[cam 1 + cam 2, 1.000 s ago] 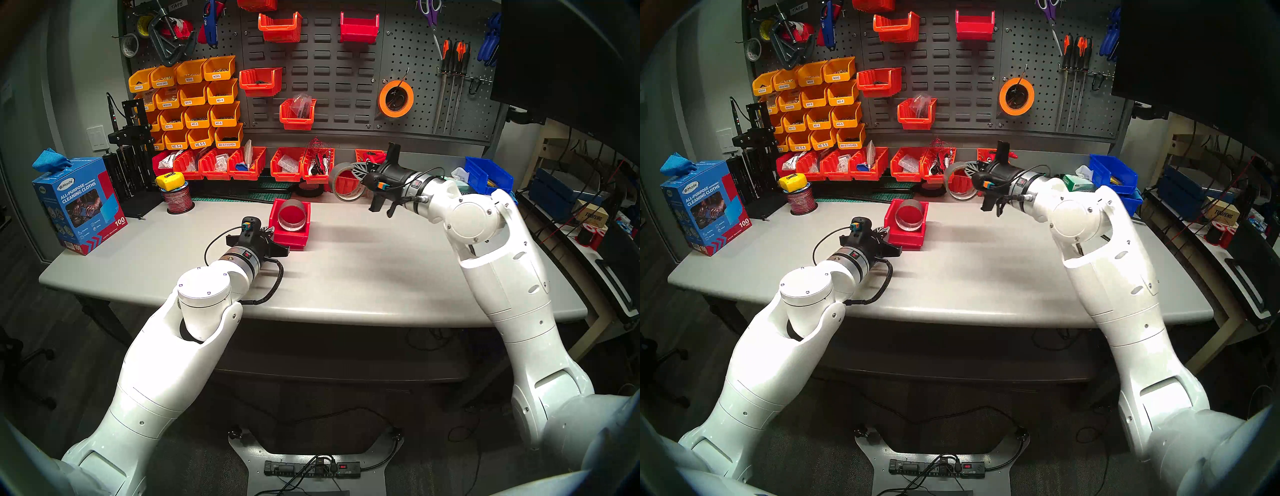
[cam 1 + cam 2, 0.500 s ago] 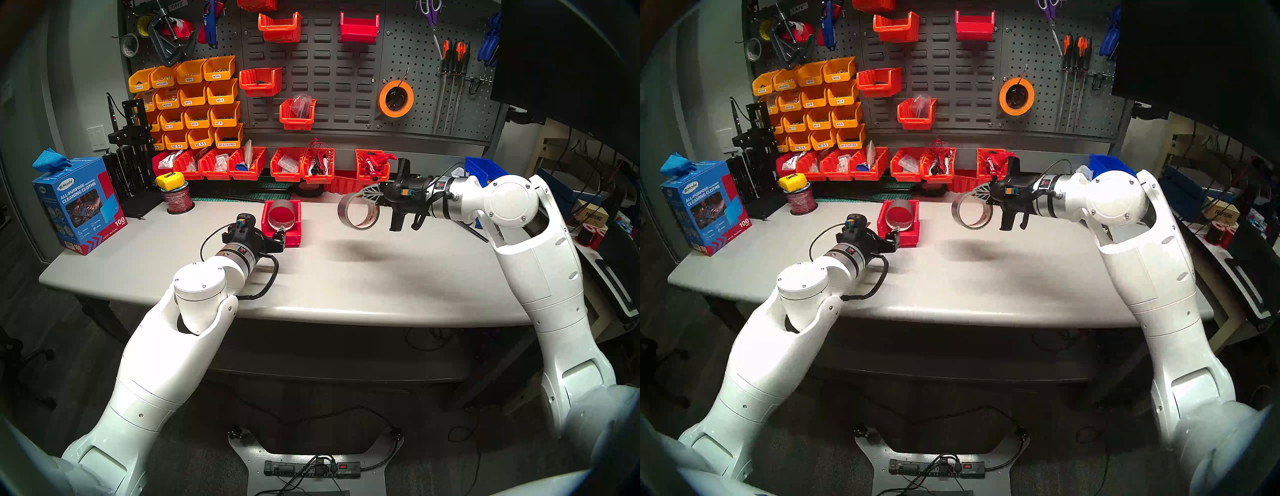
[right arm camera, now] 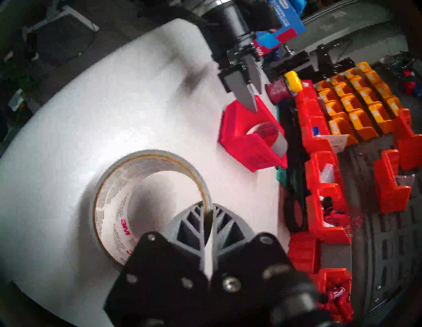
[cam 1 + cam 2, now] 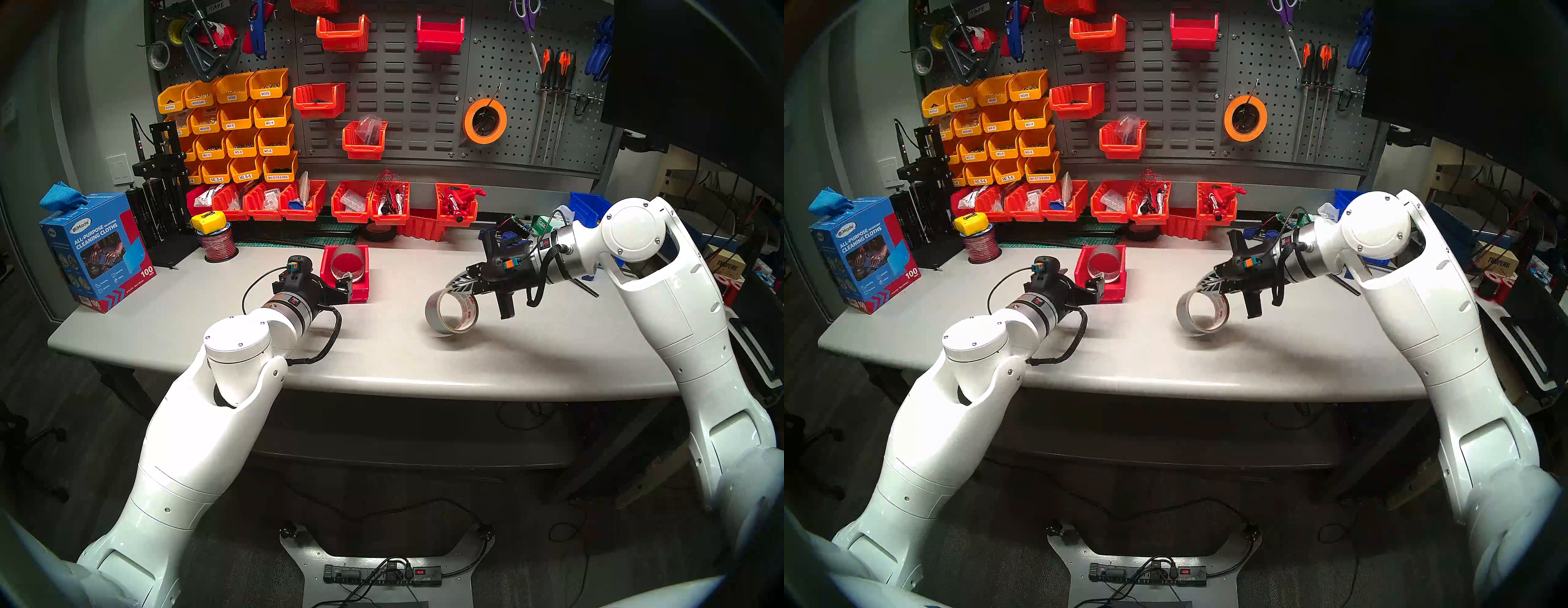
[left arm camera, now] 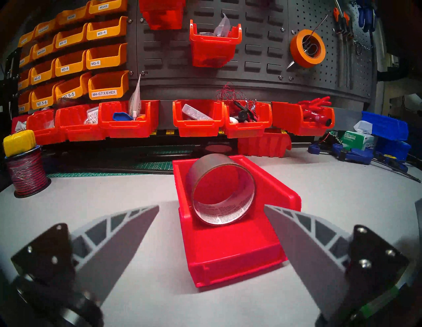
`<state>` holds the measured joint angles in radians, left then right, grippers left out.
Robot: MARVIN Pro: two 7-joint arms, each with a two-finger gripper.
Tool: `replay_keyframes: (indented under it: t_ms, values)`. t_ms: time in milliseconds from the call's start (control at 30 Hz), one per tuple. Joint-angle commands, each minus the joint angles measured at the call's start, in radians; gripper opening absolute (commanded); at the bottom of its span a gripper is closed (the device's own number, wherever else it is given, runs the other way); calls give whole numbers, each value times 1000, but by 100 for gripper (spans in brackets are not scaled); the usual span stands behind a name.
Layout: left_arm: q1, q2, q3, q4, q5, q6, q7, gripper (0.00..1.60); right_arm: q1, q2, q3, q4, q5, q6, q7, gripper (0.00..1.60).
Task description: Take out tools from the storage box
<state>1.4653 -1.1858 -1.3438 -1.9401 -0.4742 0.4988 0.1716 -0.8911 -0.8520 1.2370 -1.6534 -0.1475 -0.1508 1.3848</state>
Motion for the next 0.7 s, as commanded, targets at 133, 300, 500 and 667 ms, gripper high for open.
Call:
replay_keyframes:
  t_ms: [133, 300, 500, 667]
  values:
    - [-36, -23, -62, -41, -47, 32, 12, 160, 162, -70, -70, 137, 8, -62, 99, 0]
    - [-47, -27, -81, -42, -66, 51, 16, 160, 214, -107, -128, 218, -9, -98, 99, 0]
    - [-54, -30, -106, -40, -91, 73, 18, 160, 287, -115, -232, 311, -11, -133, 99, 70]
    - [-56, -29, -124, -41, -108, 89, 16, 160, 337, -111, -303, 359, 11, -151, 99, 160]
